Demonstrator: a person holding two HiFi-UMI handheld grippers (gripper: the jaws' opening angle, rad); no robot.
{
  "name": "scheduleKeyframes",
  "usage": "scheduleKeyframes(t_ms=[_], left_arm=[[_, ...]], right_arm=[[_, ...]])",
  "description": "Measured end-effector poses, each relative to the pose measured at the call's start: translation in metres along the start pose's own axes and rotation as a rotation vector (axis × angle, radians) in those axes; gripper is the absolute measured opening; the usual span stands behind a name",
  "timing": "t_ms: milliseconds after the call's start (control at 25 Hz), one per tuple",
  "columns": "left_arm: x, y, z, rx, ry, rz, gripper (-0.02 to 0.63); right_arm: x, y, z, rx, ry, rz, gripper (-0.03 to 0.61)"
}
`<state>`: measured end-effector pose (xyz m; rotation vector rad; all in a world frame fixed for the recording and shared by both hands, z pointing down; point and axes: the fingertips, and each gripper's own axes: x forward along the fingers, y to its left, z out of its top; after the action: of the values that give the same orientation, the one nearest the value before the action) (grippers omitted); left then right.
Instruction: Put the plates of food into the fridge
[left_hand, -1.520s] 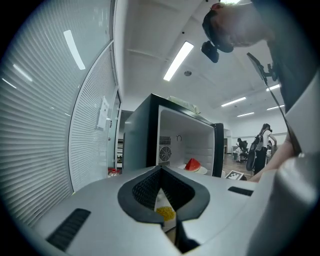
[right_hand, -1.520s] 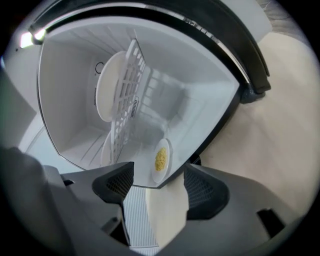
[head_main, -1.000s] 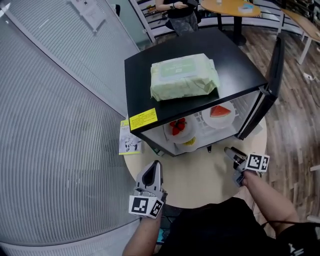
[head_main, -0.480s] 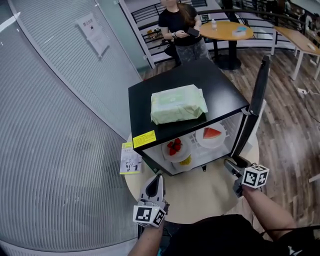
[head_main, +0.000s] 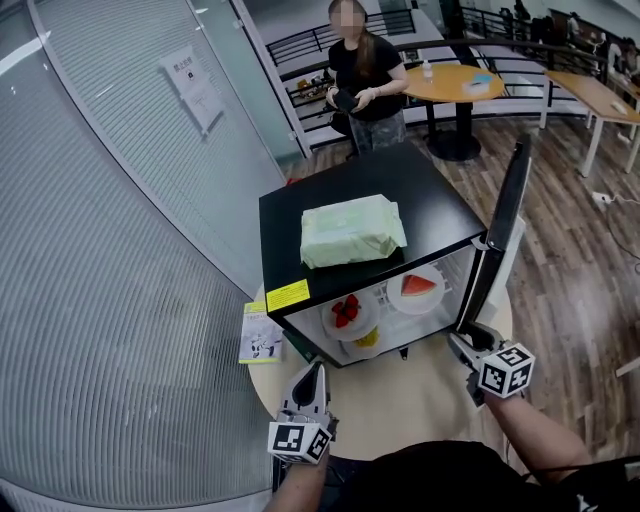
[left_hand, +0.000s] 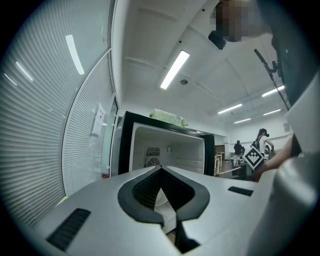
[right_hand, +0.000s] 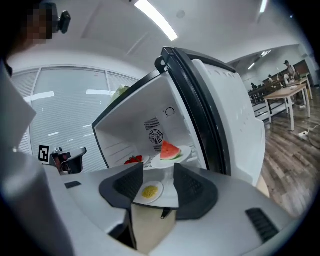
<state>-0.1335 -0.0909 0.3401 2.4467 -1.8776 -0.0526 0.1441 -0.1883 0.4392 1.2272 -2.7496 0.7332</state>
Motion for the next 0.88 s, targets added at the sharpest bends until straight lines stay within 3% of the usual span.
scheduleKeyframes(t_ms=[200,360,880], left_arm=[[0.006,-0.007,0.001,-0.001,0.003,0.000,0.005],[0.009,-0.011,0.001,0.009,0.005,-0.002,0.005],[0.010,-0.007,-0.002,0.024,0.011,0.045,0.005]], right_arm=[[-0.011,-0.010,0.008,-0.067,-0.041,-0.056,0.122],[-0.018,-0.019,0.012,-0.110,-0.070,-0.100,0.009],[-0.006,-0.022,0.014,-0.162,-0.085,-0.068,0.006]])
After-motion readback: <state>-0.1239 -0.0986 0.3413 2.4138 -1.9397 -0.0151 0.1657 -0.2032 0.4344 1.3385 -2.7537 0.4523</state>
